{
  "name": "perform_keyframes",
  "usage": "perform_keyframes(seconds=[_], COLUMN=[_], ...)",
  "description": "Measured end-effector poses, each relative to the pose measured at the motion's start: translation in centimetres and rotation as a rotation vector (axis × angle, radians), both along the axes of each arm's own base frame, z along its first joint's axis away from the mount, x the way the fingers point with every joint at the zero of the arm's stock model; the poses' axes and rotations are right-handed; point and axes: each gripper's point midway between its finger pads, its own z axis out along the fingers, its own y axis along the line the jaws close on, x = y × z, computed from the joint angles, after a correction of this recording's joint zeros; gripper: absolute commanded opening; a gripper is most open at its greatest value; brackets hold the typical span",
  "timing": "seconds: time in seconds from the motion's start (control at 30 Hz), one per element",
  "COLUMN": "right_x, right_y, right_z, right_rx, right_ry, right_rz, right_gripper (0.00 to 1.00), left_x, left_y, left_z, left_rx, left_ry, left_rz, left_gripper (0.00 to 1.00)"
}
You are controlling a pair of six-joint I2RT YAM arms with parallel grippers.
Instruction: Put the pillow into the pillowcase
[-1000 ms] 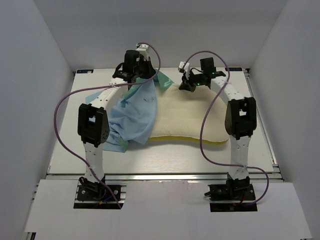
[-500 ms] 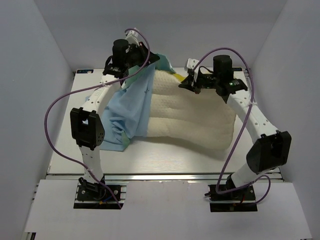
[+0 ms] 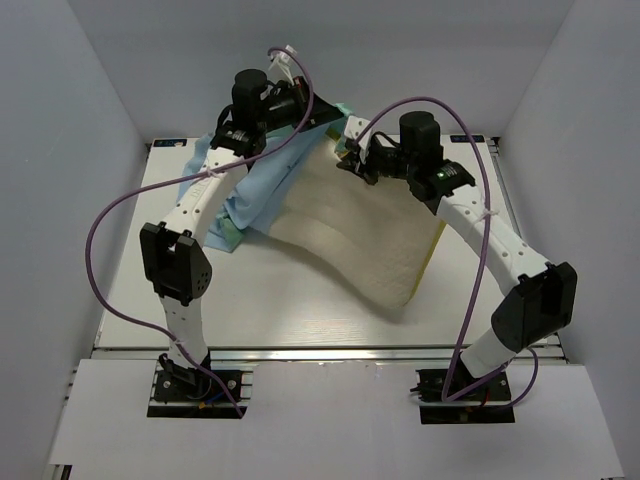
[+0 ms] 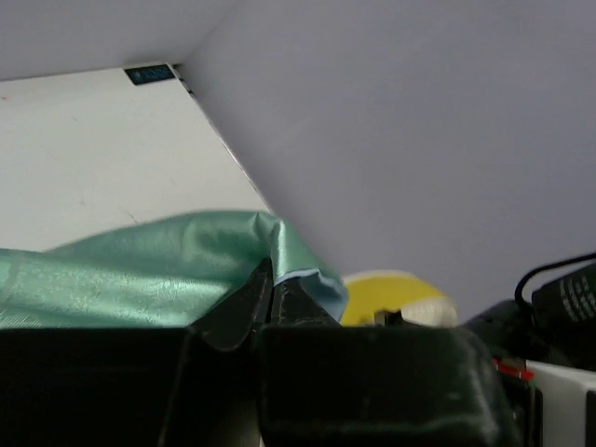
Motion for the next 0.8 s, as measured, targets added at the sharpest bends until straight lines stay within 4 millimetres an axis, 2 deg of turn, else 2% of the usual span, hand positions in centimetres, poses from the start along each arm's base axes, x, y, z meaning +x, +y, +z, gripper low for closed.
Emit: perform_keyframes(seconds=[0.1, 0.2, 0.3, 0.4, 0.53, 0.6, 0.67, 0.8], right_x=[1.3, 2.4, 2.4, 1.4, -1.9, -2.9, -3.3, -2.9], right_y=[-0.5, -0.9, -1.2, -1.3, -0.7, -0.3, 0.0, 0.2], right_z=[1.8, 3.7, 5.0, 5.4, 4.9, 5.1, 5.3, 5.2], right_rx=[0.004, 0.009, 0.002, -0.023, -0.070, -0.080, -0.084, -0.088], right_ry=[-0.065, -0.146, -0.217, -0.292, -0.389, -0.430, -0.469, -0.517], right_rz=[-0.059, -0.098, -0.104, -0.097, -0.049, -0.030, -0.024, -0.040], right_gripper=[0.00, 0.00, 0.00, 0.00, 0.00, 0.00, 0.00, 0.00], left_x=[-1.7, -2.2, -2.2, -2.2, -2.7, -3.3, -4.2, -5.6], left_y=[-1.1, -1.2, -1.0, -1.3, -2.8, -3.6, -4.4, -5.8], left_z=[0.4, 0.2, -0.1, 0.8, 3.5, 4.5, 5.1, 6.0], left_rx=[0.017, 0.058, 0.075, 0.060, 0.013, -0.021, -0.050, -0.090], left_ry=[0.000, -0.006, -0.005, -0.012, -0.043, -0.046, -0.035, -0.014], left_rz=[-0.037, -0.037, -0.036, -0.044, -0.084, -0.114, -0.144, -0.189], left_gripper=[0.09, 0.09, 0.09, 0.09, 0.08, 0.08, 0.08, 0.07])
